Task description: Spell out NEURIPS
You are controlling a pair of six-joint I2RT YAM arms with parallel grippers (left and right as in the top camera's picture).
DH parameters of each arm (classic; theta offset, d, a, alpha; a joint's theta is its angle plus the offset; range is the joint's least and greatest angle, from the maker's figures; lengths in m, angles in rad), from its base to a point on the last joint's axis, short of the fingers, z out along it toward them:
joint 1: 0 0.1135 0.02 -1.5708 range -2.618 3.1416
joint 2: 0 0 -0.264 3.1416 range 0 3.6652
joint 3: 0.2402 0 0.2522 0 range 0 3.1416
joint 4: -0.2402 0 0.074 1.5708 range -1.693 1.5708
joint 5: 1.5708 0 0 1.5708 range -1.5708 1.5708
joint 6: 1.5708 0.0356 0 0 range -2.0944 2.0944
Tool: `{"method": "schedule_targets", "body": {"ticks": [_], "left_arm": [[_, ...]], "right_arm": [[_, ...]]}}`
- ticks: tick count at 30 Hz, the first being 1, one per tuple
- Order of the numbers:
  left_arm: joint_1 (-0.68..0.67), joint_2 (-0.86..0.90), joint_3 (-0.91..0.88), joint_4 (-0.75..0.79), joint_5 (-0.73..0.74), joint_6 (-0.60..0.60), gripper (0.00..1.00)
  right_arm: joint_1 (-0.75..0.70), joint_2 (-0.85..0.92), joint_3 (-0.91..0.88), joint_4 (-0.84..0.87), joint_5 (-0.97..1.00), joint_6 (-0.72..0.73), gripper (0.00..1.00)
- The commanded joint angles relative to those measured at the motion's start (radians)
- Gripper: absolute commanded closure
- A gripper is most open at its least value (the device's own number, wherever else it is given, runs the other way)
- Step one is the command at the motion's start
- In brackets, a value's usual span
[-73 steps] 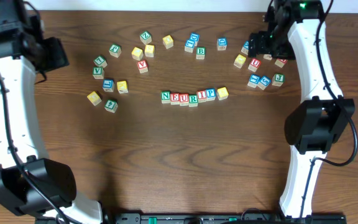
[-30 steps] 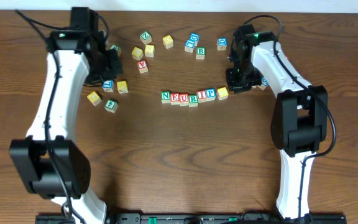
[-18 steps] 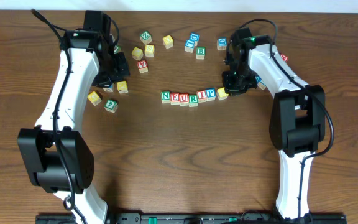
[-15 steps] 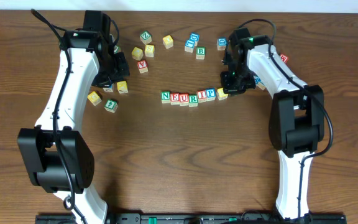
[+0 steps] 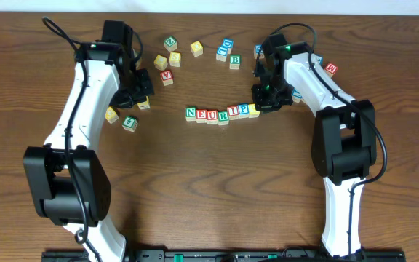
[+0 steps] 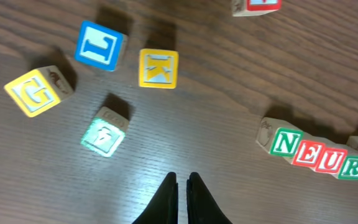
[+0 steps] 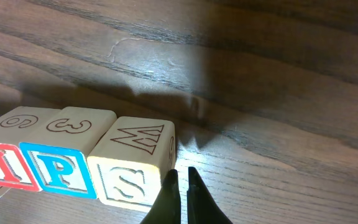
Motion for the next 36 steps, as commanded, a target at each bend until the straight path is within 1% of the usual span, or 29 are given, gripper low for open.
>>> {"method": "schedule_targets", "body": {"ticks": [1,8,16,20,28,36], "left_arm": [[-0.040,0.011,-0.027,0.016,-0.005,-0.008,0.92],[-0.101,0.011,-0.135,0.111,-0.005,-0.076,0.92],[-0.115,0.013,-0.213,0.230,-0.006,-0.079,0.92],[-0.117,0.041,-0.221,0.265,-0.005,-0.080,0.92],[-0.148,0.126,-0.221,0.281,-0.005,-0.091,0.92],[-0.159,0.140,-0.221,0.329,-0.005,-0.097,0.92]], "right_arm": [[0.009,-0.001,-0.006,0.002,-0.024,-0.012,0.98],[0.009,-0.001,-0.006,0.012,-0.024,-0.008,0.98],[0.009,-0.001,-0.006,0.023,-0.024,0.000,0.96],[0.009,-0.001,-0.006,0.032,-0.024,0.025,0.97],[0.018,-0.001,-0.006,0.042,-0.024,0.048,0.96],[0.032,-0.001,-0.006,0.050,-0.024,0.080,0.96]]}}
